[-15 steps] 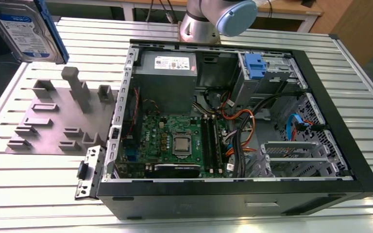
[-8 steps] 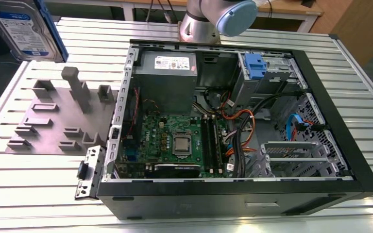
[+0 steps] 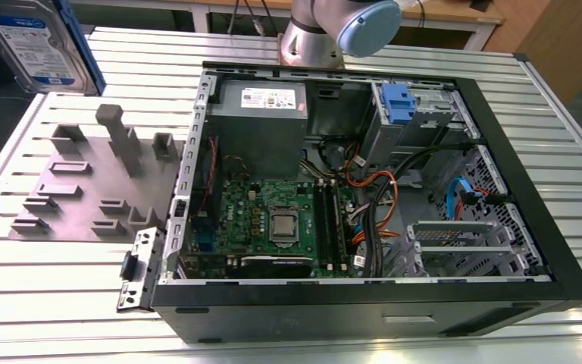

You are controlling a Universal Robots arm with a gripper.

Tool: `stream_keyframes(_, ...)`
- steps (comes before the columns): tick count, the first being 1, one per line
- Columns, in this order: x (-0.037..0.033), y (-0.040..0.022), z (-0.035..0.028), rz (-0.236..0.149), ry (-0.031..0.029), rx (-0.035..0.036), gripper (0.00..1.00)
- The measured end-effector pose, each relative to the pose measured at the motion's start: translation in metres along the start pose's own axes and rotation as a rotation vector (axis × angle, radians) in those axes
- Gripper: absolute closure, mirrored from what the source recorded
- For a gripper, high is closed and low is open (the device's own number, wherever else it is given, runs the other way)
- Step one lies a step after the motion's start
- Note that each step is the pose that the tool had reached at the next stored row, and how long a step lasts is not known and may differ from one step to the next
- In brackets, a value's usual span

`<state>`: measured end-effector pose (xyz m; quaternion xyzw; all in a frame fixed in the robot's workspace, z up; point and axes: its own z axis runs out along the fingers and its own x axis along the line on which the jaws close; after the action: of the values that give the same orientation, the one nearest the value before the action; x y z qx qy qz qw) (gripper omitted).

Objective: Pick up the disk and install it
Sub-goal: 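Pick up the disk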

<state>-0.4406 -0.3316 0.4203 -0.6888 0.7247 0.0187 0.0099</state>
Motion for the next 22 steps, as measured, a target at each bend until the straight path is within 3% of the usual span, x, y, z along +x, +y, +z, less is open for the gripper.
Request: stream_keyframes(22,-0.0004,0.0001,-0.0102,0.0,0.0,0.0,0.64)
